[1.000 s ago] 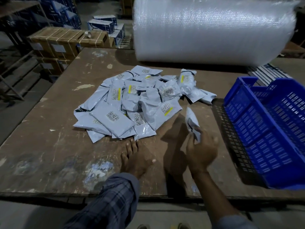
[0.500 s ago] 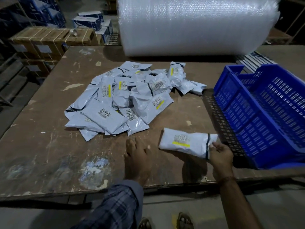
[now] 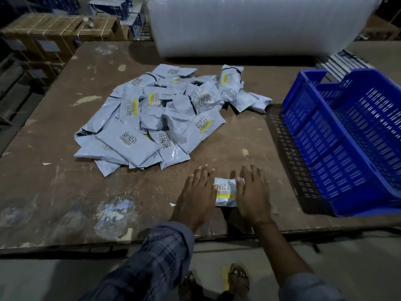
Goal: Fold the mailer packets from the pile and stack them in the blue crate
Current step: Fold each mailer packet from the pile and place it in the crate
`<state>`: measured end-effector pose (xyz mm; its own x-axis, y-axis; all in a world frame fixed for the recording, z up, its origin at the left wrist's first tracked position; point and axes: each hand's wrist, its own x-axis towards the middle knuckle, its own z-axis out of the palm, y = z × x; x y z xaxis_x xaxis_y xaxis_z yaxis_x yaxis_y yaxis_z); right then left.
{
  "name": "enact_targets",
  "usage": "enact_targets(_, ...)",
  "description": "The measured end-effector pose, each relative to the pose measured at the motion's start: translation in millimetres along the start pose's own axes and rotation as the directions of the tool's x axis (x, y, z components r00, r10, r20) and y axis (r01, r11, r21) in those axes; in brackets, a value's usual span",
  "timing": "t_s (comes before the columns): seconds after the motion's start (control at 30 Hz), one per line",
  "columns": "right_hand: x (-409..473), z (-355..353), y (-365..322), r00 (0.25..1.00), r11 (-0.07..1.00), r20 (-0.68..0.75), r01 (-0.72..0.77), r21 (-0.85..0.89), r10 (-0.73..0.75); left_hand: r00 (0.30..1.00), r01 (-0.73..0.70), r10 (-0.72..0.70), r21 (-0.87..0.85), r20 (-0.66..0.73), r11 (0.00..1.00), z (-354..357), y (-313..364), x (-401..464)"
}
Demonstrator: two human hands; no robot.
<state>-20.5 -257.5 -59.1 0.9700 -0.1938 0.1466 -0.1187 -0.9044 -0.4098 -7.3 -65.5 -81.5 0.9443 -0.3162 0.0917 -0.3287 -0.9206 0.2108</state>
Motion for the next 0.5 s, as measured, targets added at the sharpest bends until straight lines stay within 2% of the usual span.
enact_targets(0.1, 3.6, 15.2, 2.5, 0.991, 0.992, 0.098, 0.098, -0.079, -0.091, 1.0, 0.013, -0.013, 0.002, -0.009, 1.0, -1.3, 0.7, -1.7)
enact_targets(0.23, 3.7, 14.9, 7.1, 0.984, 0.979, 0.091, 0.167, -0.12, -0.156, 1.0, 0.016, -0.017, 0.033, 0.005, 0.999, -0.5, 2.2, -3.3)
enact_targets(0.5, 6.4, 24.1, 5.3, 0.982, 0.977, 0.097, 0.173, -0.122, -0.162, 1.0, 0.001, -0.003, 0.061, 0.029, 0.998, -1.5, 3.1, -1.0)
